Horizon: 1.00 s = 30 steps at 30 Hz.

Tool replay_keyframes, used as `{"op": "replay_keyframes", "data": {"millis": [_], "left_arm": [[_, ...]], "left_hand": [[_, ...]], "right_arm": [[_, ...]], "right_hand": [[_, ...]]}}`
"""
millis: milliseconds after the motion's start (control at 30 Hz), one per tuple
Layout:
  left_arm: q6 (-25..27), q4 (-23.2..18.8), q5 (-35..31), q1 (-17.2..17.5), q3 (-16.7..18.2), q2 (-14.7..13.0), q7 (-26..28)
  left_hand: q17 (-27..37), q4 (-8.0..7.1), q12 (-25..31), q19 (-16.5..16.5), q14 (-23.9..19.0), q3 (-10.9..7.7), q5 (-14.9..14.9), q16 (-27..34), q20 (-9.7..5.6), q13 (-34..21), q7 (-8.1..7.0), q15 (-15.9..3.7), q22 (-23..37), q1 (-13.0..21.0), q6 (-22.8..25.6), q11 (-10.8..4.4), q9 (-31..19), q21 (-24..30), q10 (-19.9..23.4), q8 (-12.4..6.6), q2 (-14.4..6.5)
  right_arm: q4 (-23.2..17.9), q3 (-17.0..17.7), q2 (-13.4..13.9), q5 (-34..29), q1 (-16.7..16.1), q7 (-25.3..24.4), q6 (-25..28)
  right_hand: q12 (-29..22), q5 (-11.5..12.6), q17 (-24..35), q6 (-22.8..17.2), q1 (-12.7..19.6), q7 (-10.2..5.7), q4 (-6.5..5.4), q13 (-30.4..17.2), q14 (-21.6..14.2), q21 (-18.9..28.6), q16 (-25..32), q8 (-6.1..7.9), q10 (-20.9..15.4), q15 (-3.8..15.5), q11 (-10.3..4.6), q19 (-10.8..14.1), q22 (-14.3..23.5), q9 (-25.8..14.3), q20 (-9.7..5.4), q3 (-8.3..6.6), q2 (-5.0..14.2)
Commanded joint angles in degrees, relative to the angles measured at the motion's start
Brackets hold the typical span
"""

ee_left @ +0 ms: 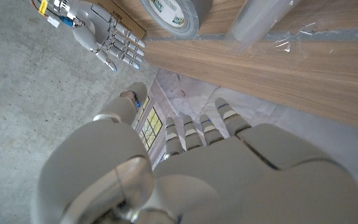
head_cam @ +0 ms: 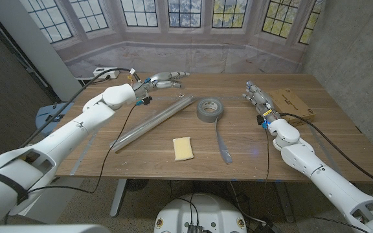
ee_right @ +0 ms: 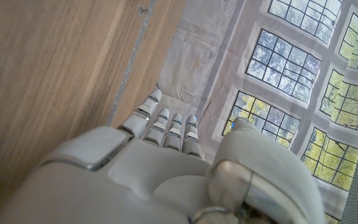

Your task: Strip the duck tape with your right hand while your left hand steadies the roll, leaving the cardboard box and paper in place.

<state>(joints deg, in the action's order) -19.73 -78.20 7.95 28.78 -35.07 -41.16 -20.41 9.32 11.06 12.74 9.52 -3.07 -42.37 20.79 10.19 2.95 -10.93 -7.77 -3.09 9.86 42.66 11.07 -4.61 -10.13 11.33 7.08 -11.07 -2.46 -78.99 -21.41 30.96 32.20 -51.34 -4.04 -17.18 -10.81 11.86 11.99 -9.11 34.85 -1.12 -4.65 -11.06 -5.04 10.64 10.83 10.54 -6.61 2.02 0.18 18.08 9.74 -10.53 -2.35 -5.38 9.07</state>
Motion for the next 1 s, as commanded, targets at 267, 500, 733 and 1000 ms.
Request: {"op": "replay_keyframes", "data": {"millis": [267,500,733,1000], "left_arm": [[0.12,-5.22,-14.94,-4.98,-3.74,-1.93,-2.32],[-0.69,-6.48,-17.87,-5.96,-4.19,-2.36,-3.18],[-3.37,-6.10,-21.59,-7.77,-5.00,-2.54,-3.96],[-8.20,-4.81,-26.83,-10.59,-6.56,-2.75,-5.73]], "left_hand": [[0.15,0.00,-0.36,1.52,-1.75,0.28,0.17,0.27,-0.22,-0.06,-2.43,-3.25,0.23,7.32,-1.32,-1.42,-0.15,0.42,0.09,0.60,-1.98],[0.13,0.01,-0.51,2.04,-2.38,0.82,-0.18,0.26,-0.98,-0.06,-3.15,-3.89,0.23,8.46,-1.63,-2.05,-0.17,0.49,-0.01,0.57,-0.76],[0.17,-0.01,-0.47,2.48,-4.08,1.54,-1.10,0.47,-1.32,-0.08,-4.80,-4.96,0.25,10.60,-1.98,-2.32,-0.21,0.46,0.46,0.48,0.83],[0.15,-0.22,-0.84,1.73,-4.31,2.34,-2.38,0.11,-1.60,-0.08,-4.88,-5.69,0.34,13.47,-4.73,-2.80,-0.22,0.12,-0.01,1.01,2.03]], "right_arm": [[1.60,0.76,0.05,0.77,-0.20,1.10,-1.98],[1.70,1.06,0.10,0.83,-0.56,1.16,-2.77],[1.79,1.23,-0.05,1.05,-0.87,1.26,-3.34],[1.08,1.52,0.05,0.76,-1.62,0.70,-4.11]], "right_hand": [[-0.38,-0.14,-0.11,-0.36,0.95,-0.03,0.72,-0.22,0.27,0.41,0.46,0.40,-0.23,0.78,0.15,0.21,0.13,-0.12,-0.02,-0.27,-0.45],[-0.39,-0.19,-0.20,-0.34,1.23,-0.06,1.09,-0.23,0.28,0.47,0.48,0.40,-0.22,0.86,0.15,0.33,0.13,-0.13,0.06,-0.39,-0.53],[-0.42,-0.26,-0.22,-0.44,1.28,-0.03,1.29,-0.23,0.21,0.51,0.56,0.45,-0.25,0.91,0.04,0.43,0.14,-0.13,0.09,-0.43,-0.57],[-0.56,-0.49,-0.19,-0.69,0.43,0.15,1.20,-0.25,-0.06,0.59,0.77,0.54,-0.57,1.06,0.54,0.66,0.14,-0.14,0.44,0.16,-1.40]]}}
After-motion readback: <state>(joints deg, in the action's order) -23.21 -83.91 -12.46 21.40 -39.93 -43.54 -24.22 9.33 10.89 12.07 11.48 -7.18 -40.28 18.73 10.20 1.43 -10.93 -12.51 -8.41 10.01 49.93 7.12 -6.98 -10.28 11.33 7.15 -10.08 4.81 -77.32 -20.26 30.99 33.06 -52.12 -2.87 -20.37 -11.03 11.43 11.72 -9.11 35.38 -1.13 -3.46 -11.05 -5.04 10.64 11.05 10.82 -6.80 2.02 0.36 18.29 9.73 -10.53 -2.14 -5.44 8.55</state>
